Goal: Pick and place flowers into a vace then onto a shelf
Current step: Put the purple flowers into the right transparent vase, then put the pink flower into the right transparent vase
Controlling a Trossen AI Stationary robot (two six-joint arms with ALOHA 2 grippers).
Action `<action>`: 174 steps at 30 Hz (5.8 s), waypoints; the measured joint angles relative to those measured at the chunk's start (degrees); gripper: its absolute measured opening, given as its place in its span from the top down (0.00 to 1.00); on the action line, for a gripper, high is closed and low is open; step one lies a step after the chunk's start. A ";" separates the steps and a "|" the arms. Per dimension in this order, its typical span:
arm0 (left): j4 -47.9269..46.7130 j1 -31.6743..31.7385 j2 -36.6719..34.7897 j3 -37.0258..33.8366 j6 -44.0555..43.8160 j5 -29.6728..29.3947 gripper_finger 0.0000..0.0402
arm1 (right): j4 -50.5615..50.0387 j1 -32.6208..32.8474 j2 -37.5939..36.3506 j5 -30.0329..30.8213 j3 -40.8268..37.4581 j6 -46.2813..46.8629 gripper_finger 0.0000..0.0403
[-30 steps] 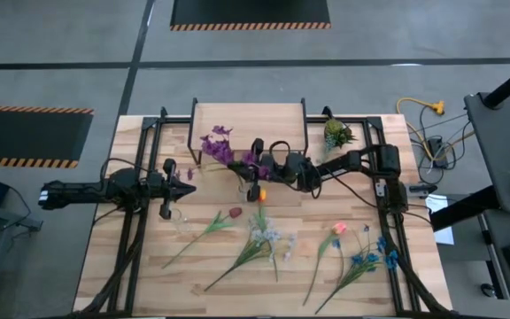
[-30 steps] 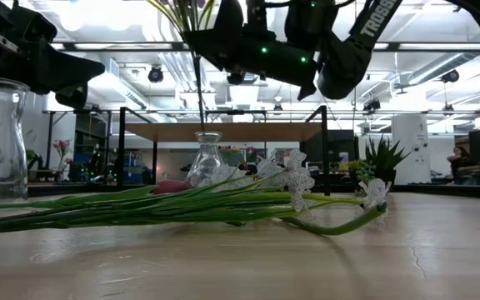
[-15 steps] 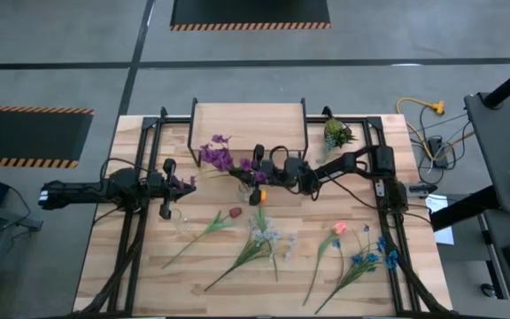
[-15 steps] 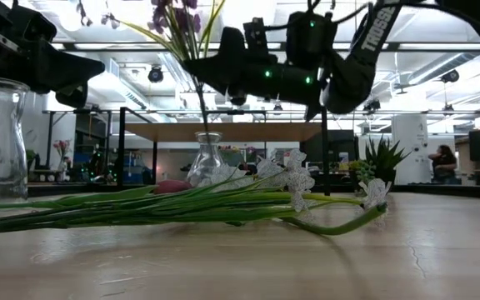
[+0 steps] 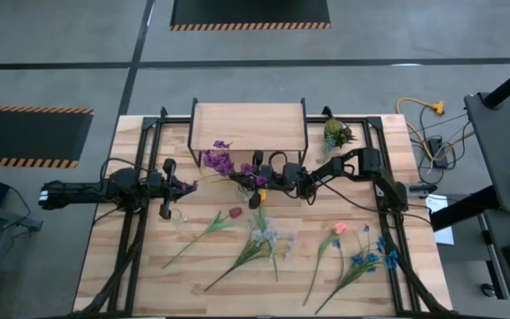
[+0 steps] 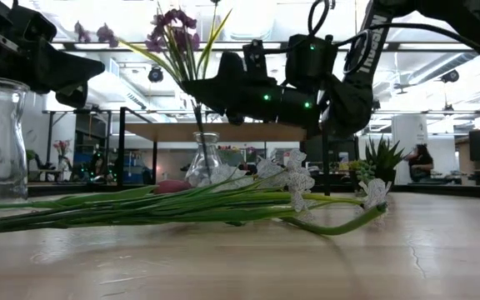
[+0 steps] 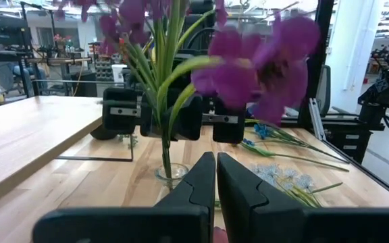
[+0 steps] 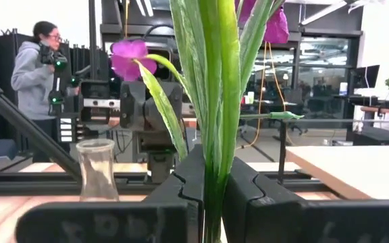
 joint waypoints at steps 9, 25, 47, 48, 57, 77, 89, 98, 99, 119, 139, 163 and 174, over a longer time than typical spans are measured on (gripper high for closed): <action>-0.01 0.00 0.01 0.00 0.00 0.01 1.00 | -0.13 0.00 -0.16 0.64 0.00 0.78 0.93; -0.03 0.01 0.01 0.00 0.00 0.00 1.00 | -2.14 0.00 -0.73 1.62 -0.04 0.17 0.55; -0.05 -0.01 0.00 0.02 0.00 -0.02 1.00 | -43.69 0.72 -23.95 1.62 -5.07 2.21 0.37; -0.01 0.01 0.01 0.02 0.02 0.02 1.00 | -45.77 0.91 -25.30 2.39 -5.07 3.12 0.37; -0.02 -0.01 0.01 0.02 0.00 0.00 1.00 | -60.48 6.08 -35.88 14.39 -5.18 4.07 0.40; -0.04 0.00 0.00 0.02 0.00 0.02 1.00 | -83.25 13.44 -40.80 19.62 -5.18 27.31 0.41; -0.05 0.01 0.00 0.02 0.00 0.02 1.00 | -89.60 17.10 -40.82 21.68 -5.03 50.02 0.41; -0.47 -0.01 0.00 0.02 0.00 0.02 1.00 | -93.46 22.91 -40.82 23.85 -4.98 69.32 0.41; -0.56 0.01 0.01 0.02 0.00 0.04 1.00 | -93.72 23.86 -40.82 24.92 -4.98 71.31 0.41; 1.34 0.01 0.01 0.31 0.00 0.02 1.00 | -106.61 41.33 -32.24 38.97 5.13 97.65 0.41; 1.70 0.01 0.01 0.31 0.00 0.02 1.00 | -153.51 41.29 -9.82 7.43 35.84 123.17 0.41; 1.69 0.01 0.03 0.31 0.00 0.04 1.00 | -158.58 41.24 -2.66 3.11 34.22 125.58 0.41; 1.69 -0.01 0.03 0.31 -0.02 0.04 1.00 | -154.76 41.24 -2.90 3.13 30.36 127.62 0.41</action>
